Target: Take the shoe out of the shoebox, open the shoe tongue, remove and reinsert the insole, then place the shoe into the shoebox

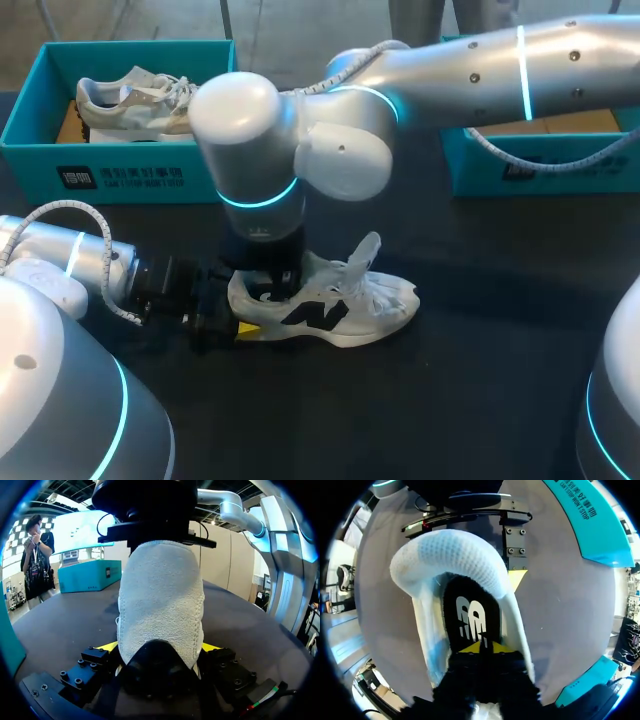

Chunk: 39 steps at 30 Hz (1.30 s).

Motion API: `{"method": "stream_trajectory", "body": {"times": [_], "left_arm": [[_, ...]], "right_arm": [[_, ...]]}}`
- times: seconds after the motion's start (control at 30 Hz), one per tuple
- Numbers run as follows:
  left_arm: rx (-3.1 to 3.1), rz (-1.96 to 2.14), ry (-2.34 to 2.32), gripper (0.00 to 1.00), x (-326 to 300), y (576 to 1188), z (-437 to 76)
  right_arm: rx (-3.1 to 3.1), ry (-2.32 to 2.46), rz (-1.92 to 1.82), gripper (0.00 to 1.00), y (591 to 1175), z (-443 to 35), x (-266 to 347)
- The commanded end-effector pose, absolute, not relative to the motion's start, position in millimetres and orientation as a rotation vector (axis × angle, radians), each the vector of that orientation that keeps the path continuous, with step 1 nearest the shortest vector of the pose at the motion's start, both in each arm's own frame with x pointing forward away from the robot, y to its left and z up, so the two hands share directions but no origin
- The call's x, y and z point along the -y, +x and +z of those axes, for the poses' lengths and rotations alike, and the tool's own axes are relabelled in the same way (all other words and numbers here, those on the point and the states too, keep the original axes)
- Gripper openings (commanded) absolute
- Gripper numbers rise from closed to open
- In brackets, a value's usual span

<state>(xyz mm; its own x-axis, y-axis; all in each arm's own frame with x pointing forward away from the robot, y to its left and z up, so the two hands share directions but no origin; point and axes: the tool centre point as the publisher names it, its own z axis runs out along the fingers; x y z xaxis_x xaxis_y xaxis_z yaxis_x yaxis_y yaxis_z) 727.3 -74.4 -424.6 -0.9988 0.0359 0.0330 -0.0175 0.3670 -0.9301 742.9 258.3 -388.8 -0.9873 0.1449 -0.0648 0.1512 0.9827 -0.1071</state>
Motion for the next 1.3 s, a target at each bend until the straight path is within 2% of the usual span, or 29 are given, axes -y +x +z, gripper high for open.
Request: {"method": "stream_trajectory", "body": {"times": [0.03, 0.5, 0.77, 0.9, 0.97, 1.03, 1.3], "left_arm": [[2.559, 1.742, -0.015, 0.0, 73, 728, -426], [2.559, 1.742, -0.015, 0.0, 73, 728, -426], [2.559, 1.742, -0.015, 0.0, 73, 728, -426], [2.559, 1.742, -0.015, 0.0, 73, 728, -426], [2.559, 1.742, -0.015, 0.0, 73, 728, -426], [2.559, 1.742, -0.015, 0.0, 73, 728, -426], [2.559, 1.742, -0.015, 0.0, 73, 728, -426]], "right_arm": [[-3.076, 0.231, -0.167, 0.28, 745, -390, -257], [-3.138, 0.21, -0.171, 0.31, 744, -415, -268], [-3.209, 0.226, -0.193, 0.28, 730, -439, -269], [-3.241, 0.26, -0.2, 0.12, 719, -449, -266], [-3.251, 0.274, -0.199, 0.09, 715, -452, -266], [-3.258, 0.284, -0.194, 0.0, 712, -455, -266], [-3.268, 0.325, -0.202, 0.0, 703, -452, -262]]}}
